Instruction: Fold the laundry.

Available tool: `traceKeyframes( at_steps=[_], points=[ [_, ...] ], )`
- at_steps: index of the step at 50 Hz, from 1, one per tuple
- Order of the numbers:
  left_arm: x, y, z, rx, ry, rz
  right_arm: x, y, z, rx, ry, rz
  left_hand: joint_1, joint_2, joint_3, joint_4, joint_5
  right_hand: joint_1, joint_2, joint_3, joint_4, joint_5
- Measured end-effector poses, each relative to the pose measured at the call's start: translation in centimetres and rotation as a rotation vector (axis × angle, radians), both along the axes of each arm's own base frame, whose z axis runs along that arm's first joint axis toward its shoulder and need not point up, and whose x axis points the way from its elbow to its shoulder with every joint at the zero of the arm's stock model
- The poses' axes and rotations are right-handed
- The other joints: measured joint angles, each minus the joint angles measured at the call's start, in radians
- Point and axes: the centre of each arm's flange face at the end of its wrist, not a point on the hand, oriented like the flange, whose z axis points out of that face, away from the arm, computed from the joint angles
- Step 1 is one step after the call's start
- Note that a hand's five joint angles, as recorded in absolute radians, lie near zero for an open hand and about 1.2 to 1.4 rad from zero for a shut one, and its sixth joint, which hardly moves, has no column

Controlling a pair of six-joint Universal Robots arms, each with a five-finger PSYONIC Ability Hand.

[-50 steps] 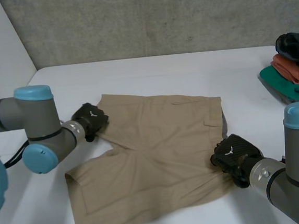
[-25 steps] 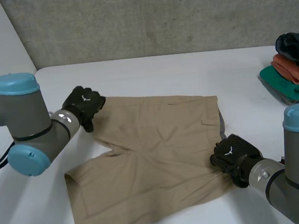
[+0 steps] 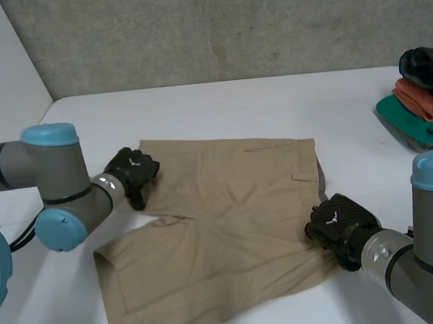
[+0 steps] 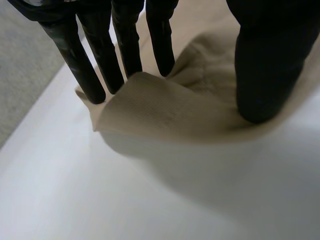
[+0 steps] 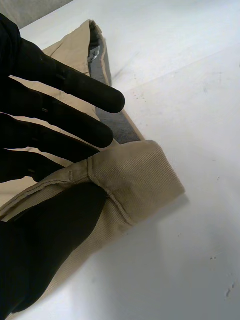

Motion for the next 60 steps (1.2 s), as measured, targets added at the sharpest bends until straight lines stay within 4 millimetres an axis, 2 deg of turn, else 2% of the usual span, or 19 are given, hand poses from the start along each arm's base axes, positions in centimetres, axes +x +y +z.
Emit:
traceKeyframes(
  at_steps=[2, 4, 6, 11, 21, 34, 38, 41, 45, 50, 52, 56, 60],
  points=[
    [0.3, 0.1, -0.1, 0.018, -0.01, 0.003, 0.0, 0.0, 0.0, 0.0, 0.0, 0.0, 0.093, 0.137, 0.123, 0.125, 0.12, 0.0, 0.0, 0.0, 0.0, 0.0],
    [0.7, 0.3, -0.3, 0.038, -0.022, 0.009, 0.0, 0.0, 0.0, 0.0, 0.0, 0.0, 0.105, 0.436, 0.434, 0.423, 0.412, 0.0, 0.0, 0.0, 0.0, 0.0],
    [1.0, 0.4, -0.4, 0.048, -0.029, 0.014, 0.0, 0.0, 0.0, 0.0, 0.001, 0.0, 0.103, 0.548, 0.582, 0.581, 0.581, 0.0, 0.0, 0.0, 0.0, 0.0],
    [1.5, 0.3, 0.7, 0.025, -0.022, 0.032, 0.0, 0.0, 0.0, 0.0, 0.001, 0.0, 0.103, 0.606, 0.631, 0.627, 0.649, 0.0, 0.0, 0.0, 0.0, 0.0],
    [2.4, 0.7, 2.9, -0.055, 0.008, 0.059, 0.0, 0.0, 0.1, -0.004, -0.002, 0.001, 0.103, 0.646, 0.637, 0.632, 0.651, 0.0, 0.0, 0.0, 0.0, 0.0],
    [4.0, 2.2, 1.9, -0.005, -0.015, 0.087, 0.1, 0.0, 0.1, -0.007, -0.004, 0.0, 0.103, 0.646, 0.639, 0.647, 0.651, 0.0, 0.0, 0.0, 0.0, 0.0],
    [4.6, 2.6, 1.8, 0.011, -0.022, 0.098, 0.1, 0.0, 0.1, -0.007, -0.005, 0.0, 0.265, 0.367, 0.367, 0.364, 0.378, 0.0, 0.0, 0.0, 0.0, 0.0],
    [5.0, 2.8, 2.3, 0.008, -0.019, 0.108, 0.1, -0.1, 0.2, -0.009, -0.013, -0.004, 0.257, 0.294, 0.299, 0.292, 0.309, 0.0, 0.0, 0.0, 0.0, 0.0],
    [5.6, 3.3, 4.2, -0.028, 0.004, 0.124, 0.4, -0.6, 0.6, -0.017, -0.051, -0.024, 0.099, 0.137, 0.137, 0.126, 0.143, 0.0, 0.0, 0.0, 0.0, 0.0],
    [5.8, 4.4, 7.0, -0.089, 0.059, 0.139, 0.8, -1.4, 1.5, -0.031, -0.11, -0.052, 0.071, 0.094, 0.092, 0.083, 0.094, 0.0, 0.0, 0.0, 0.0, 0.0],
    [5.8, 5.3, 8.5, -0.113, 0.1, 0.148, 1.0, -1.8, 2.0, -0.041, -0.14, -0.064, 0.071, 0.09, 0.089, 0.081, 0.092, 0.0, 0.0, 0.0, 0.0, 0.0],
    [5.8, 7.4, 10.1, -0.119, 0.169, 0.16, 1.2, -2.5, 2.7, -0.052, -0.186, -0.086, 0.07, 0.083, 0.082, 0.077, 0.085, 0.0, 0.0, 0.0, 0.0, 0.0],
    [5.5, 11.1, 10.8, -0.061, 0.255, 0.164, 1.5, -3.3, 3.4, -0.056, -0.247, -0.118, 0.062, 0.075, 0.074, 0.07, 0.078, 0.0, 0.0, 0.0, 0.0, 0.0]
  ],
)
